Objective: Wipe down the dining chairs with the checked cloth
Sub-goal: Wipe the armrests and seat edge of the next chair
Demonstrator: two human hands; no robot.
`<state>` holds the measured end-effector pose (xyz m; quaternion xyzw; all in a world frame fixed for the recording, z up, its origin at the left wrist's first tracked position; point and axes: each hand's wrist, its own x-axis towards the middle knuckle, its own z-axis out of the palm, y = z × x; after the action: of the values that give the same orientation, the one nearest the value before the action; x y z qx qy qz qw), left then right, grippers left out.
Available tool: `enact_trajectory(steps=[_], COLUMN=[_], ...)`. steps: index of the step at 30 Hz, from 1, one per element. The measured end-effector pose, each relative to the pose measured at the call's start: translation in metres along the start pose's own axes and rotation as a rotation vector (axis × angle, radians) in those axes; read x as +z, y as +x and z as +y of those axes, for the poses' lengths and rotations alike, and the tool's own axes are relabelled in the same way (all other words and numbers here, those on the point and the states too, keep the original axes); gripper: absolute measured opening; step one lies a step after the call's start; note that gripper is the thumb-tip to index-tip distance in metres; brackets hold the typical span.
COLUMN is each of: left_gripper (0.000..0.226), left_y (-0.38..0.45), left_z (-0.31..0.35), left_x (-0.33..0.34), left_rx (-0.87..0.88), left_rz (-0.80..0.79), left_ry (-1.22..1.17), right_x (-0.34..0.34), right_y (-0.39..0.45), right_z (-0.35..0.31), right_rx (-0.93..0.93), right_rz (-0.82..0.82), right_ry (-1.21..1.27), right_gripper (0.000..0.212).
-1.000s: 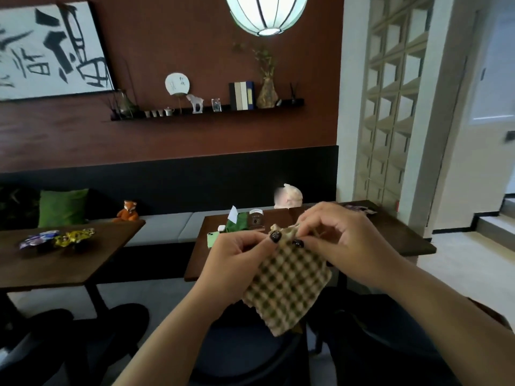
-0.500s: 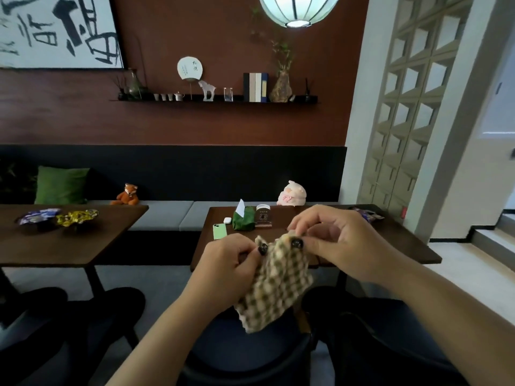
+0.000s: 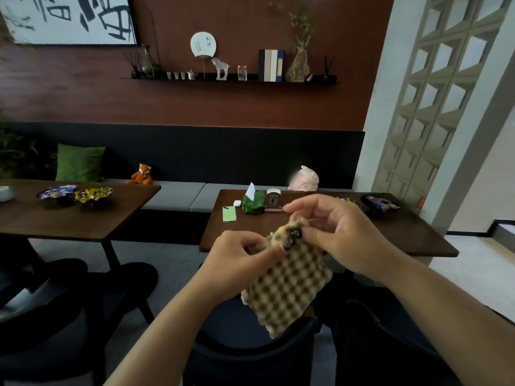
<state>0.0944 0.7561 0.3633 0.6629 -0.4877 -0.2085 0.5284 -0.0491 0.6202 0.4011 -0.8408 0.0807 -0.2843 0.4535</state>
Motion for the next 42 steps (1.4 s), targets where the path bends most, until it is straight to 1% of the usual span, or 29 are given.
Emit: enact_trajectory(steps=[1,2,3,4,5,6,7,8,9,11,13,16,18,19,22,23,24,26,27,28,30,31,34,36,38,41,42], left_gripper=[0.076,0.086,0.082,0.069,0.057,0.05,0.046,0.046,0.046,0.047,0.047,0.032,0.027,0.026,0.019,0.019,0.02,0.026,0.029,0.031,0.027,0.024,0.025,0.019,0.014,0.039,0.043], left_y=[0.0,0.0,0.0,0.0,0.0,0.001,0.001,0.001,0.0,-0.001,-0.002,-0.005,-0.008,-0.008,-0.009,-0.009,-0.009,-0.01,-0.01,-0.01,-0.009,-0.008,-0.004,-0.002,-0.001,0.002,0.003], left_z=[-0.001,-0.004,-0.004,-0.004,-0.004,-0.005,-0.006,-0.006,-0.005,-0.004,-0.002,-0.002,-0.003,-0.002,-0.004,-0.006,-0.008,-0.013,-0.014,-0.016,-0.021,-0.024,-0.033,-0.037,-0.043,-0.049,-0.051], left_x=[0.0,-0.001,-0.002,-0.003,-0.002,-0.003,-0.002,-0.002,-0.002,-0.001,-0.001,-0.003,-0.002,0.0,0.004,0.005,0.005,0.004,0.005,0.005,0.009,0.012,0.018,0.02,0.021,0.025,0.027], left_rx=[-0.04,-0.088,-0.139,-0.18,-0.203,-0.205,-0.189,-0.172,-0.155,-0.135,-0.109,-0.037,-0.022,-0.022,-0.013,-0.02,-0.024,-0.025,-0.029,-0.031,-0.001,0.027,0.127,0.179,0.162,0.08,0.072], left_rz=[-0.013,-0.014,-0.001,0.018,0.018,0.003,-0.009,-0.015,-0.02,-0.032,-0.071,-0.195,-0.262,-0.269,-0.208,-0.188,-0.172,-0.162,-0.173,-0.185,-0.165,-0.131,-0.034,-0.058,-0.112,-0.201,-0.217], left_ry=[-0.066,-0.164,-0.259,-0.331,-0.366,-0.371,-0.358,-0.347,-0.35,-0.339,-0.321,-0.249,-0.174,-0.146,-0.106,-0.143,-0.198,-0.312,-0.363,-0.398,-0.386,-0.359,-0.278,-0.214,-0.18,-0.095,-0.079], right_x=[-0.004,-0.008,-0.012,-0.014,-0.015,-0.014,-0.013,-0.012,-0.01,-0.006,-0.004,-0.001,0.002,0.004,0.009,0.01,0.011,0.013,0.015,0.017,0.022,0.023,0.024,0.024,0.025,0.025,0.024], right_y=[-0.002,-0.005,-0.007,-0.008,-0.009,-0.009,-0.007,-0.006,-0.007,-0.01,-0.012,-0.015,-0.016,-0.016,-0.02,-0.022,-0.025,-0.031,-0.034,-0.037,-0.042,-0.043,-0.045,-0.044,-0.045,-0.046,-0.047], right_z=[-0.002,-0.004,-0.007,-0.009,-0.009,-0.008,-0.005,-0.004,-0.003,-0.007,-0.007,-0.009,-0.009,-0.007,-0.003,0.0,0.003,0.011,0.015,0.018,0.024,0.027,0.027,0.025,0.022,0.024,0.024], right_rx=[0.024,0.057,0.104,0.143,0.153,0.131,0.114,0.105,0.114,0.144,0.128,0.108,0.079,0.061,0.055,0.087,0.147,0.311,0.401,0.471,0.529,0.527,0.49,0.446,0.373,0.274,0.26], right_rz=[-0.05,-0.113,-0.183,-0.239,-0.26,-0.234,-0.154,-0.098,-0.1,-0.167,-0.156,-0.117,-0.047,0.007,0.138,0.156,0.152,0.086,0.04,0.006,0.025,0.062,0.155,0.187,0.194,0.198,0.197], right_ry=[0.103,0.245,0.409,0.502,0.491,0.333,0.13,-0.018,-0.029,0.096,0.066,0.045,-0.009,-0.038,-0.03,-0.015,-0.009,0.012,0.063,0.141,0.255,0.238,0.044,-0.07,-0.173,-0.209,-0.188], right_gripper=[0.027,0.024,0.024,0.024,0.024,0.023,0.025,0.027,0.028,0.027,0.027,0.027,0.028,0.028,0.025,0.027,0.034,0.05,0.055,0.055,0.047,0.042,0.032,0.027,0.024,0.021,0.019])
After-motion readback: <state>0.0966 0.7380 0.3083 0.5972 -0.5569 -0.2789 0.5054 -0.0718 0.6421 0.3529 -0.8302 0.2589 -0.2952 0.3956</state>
